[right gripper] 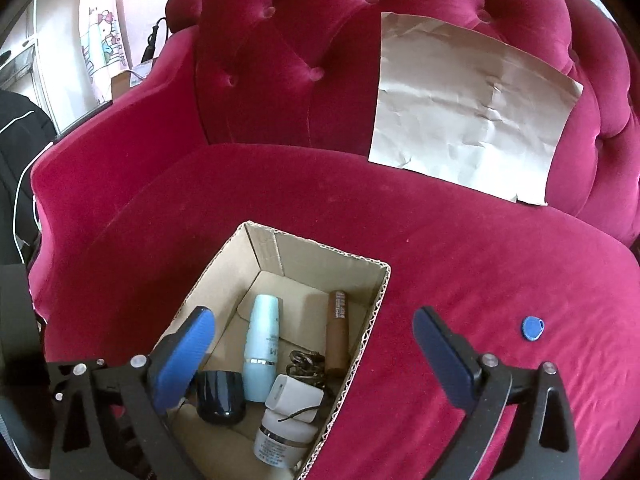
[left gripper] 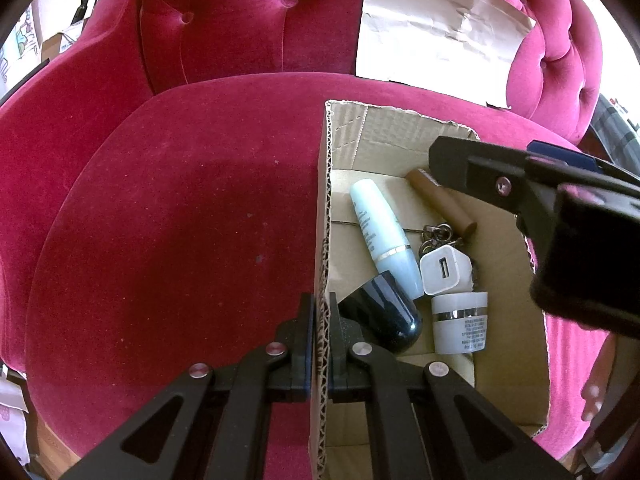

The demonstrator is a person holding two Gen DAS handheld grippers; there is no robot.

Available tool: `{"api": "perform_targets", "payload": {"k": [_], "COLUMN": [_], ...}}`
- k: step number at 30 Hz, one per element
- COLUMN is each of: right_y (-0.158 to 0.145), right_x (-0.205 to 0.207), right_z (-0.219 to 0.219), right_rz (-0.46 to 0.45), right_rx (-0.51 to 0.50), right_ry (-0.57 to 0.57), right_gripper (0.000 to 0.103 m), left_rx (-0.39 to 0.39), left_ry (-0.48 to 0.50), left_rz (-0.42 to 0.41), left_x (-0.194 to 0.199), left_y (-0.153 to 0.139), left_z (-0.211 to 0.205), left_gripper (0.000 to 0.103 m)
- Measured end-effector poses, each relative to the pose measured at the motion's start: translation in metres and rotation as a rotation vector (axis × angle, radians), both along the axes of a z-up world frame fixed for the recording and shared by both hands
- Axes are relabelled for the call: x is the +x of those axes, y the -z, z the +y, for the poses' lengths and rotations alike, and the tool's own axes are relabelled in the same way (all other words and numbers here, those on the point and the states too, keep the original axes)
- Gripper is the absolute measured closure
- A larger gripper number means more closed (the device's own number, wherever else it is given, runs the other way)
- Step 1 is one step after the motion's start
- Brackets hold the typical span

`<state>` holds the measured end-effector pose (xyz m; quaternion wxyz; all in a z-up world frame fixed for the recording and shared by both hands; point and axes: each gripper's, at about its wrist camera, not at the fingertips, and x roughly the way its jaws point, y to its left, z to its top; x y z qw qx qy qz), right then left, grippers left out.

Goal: Organize rigid objects
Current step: 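Lower the brown tube into the box and open the right gripper, then move the right gripper back toward the blue key fob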

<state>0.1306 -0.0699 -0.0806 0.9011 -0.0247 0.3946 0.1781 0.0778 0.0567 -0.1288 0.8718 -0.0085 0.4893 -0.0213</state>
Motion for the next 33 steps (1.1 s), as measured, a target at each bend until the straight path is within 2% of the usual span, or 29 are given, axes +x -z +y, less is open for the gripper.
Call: {"api": "perform_targets", "payload": {"k": [9, 21, 33], "right_y": [-0.005, -0.004, 0.029], "right_x": [0.005, 0.025, 0.045], "right_z": [-0.019, -0.097, -0.147], "right_rz": [-0.01, -0.011, 0.033], "right_rx": [-0.011, -0.037, -0.109], "right_ry": [0.058, 0.278, 0.391], "right_gripper": [0.0, 0.0, 0.0], "left_rx": [0.0, 0.003, 0.0], "left_ry": [0.001, 0.002, -0.002], "left_rz": [0.0, -0.001, 0.0], "left_x": [0.0, 0.0, 0.0], "left_y": [0.0, 0.001, 0.001], "left_z": [0.0, 0.0, 0.001], "left_gripper": [0.099, 0.099, 0.099]}}
